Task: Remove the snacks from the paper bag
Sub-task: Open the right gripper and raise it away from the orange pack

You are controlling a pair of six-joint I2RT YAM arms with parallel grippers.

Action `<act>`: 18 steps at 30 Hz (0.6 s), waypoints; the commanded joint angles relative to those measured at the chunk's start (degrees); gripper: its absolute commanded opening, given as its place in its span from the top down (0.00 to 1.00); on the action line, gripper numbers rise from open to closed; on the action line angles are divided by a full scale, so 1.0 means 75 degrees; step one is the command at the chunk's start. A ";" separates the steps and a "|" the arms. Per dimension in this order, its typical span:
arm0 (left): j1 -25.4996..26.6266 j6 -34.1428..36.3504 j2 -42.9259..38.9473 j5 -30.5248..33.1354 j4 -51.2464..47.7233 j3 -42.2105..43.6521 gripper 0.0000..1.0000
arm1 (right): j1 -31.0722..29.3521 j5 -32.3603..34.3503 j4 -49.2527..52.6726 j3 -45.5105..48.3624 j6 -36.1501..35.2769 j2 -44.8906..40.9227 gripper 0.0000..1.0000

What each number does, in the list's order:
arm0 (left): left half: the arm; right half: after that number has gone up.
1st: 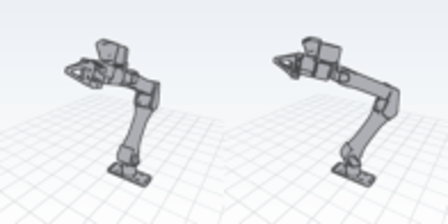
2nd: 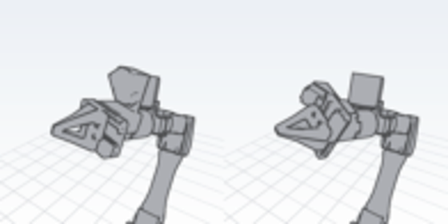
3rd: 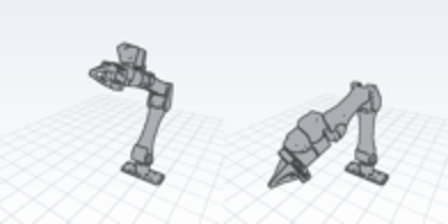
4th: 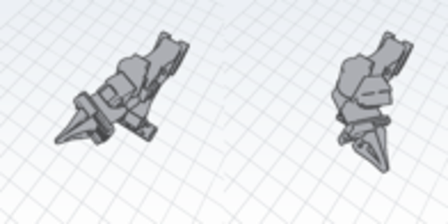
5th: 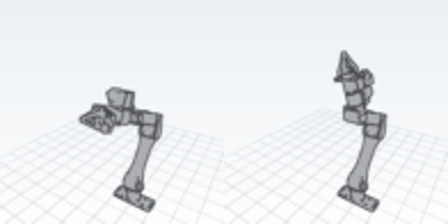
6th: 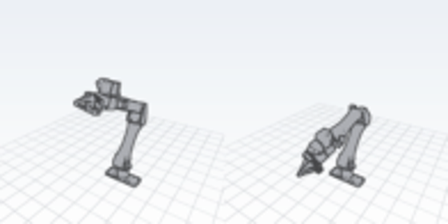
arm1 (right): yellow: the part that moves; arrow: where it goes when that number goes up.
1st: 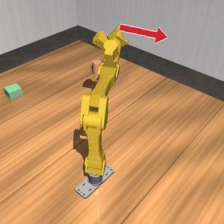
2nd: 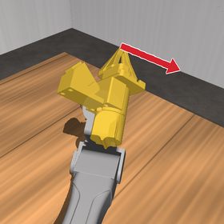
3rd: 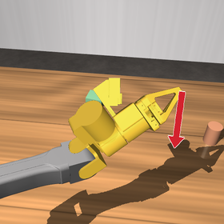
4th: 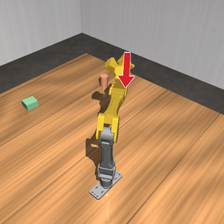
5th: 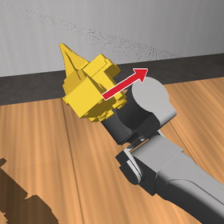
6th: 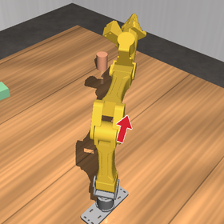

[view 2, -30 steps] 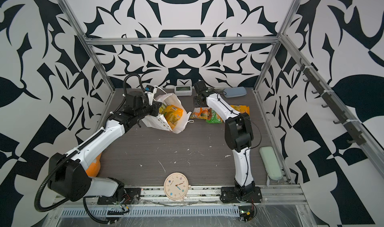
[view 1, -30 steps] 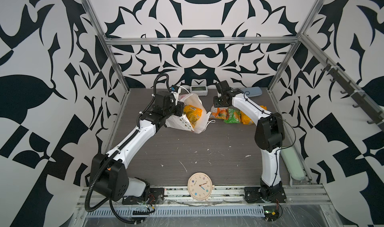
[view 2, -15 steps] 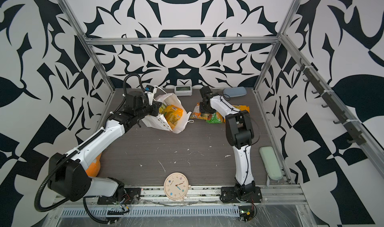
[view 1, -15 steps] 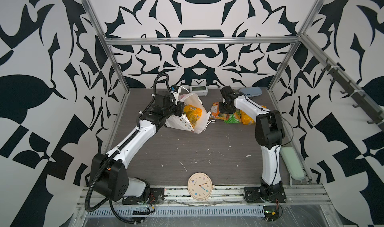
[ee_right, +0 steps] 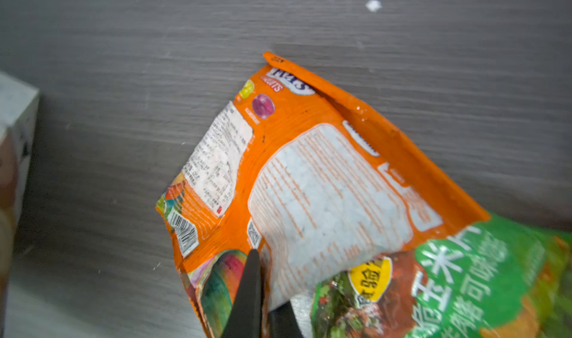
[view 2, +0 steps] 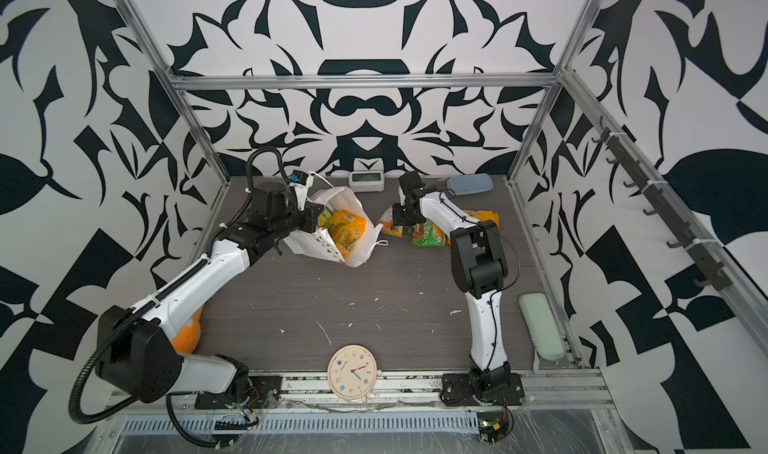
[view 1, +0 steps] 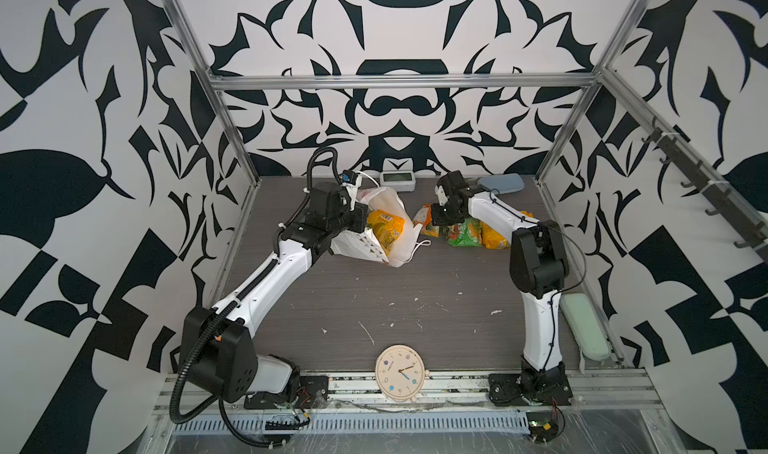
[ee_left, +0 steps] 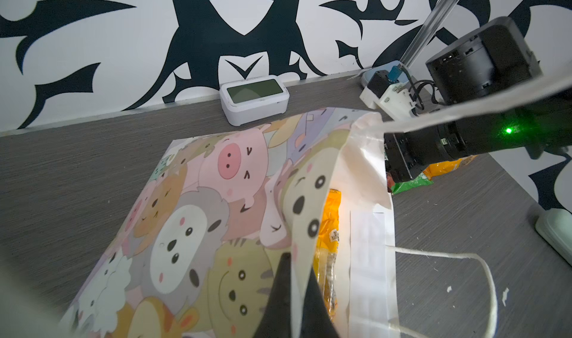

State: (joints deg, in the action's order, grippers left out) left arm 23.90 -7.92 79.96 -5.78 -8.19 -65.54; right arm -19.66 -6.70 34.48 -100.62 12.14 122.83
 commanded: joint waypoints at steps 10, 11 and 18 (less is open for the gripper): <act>-0.0041 -0.0164 -0.0267 -0.0065 0.0630 -0.0066 1.00 | 0.0374 -0.1368 0.0911 -0.0695 -0.2078 0.0427 1.00; -0.0041 -0.0178 -0.0267 -0.0073 0.0634 -0.0045 1.00 | 0.0431 -0.1237 0.1224 -0.0945 -0.2184 0.0642 1.00; -0.0041 -0.0208 -0.0261 -0.0072 0.0622 -0.0056 1.00 | 0.0500 0.0277 0.2159 -0.1836 -0.2464 0.1416 1.00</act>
State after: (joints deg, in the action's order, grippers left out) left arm 23.90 -8.19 79.96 -5.80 -8.19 -65.52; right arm -16.03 -10.48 45.17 -112.03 -4.73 133.43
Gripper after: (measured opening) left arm 0.045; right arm 0.047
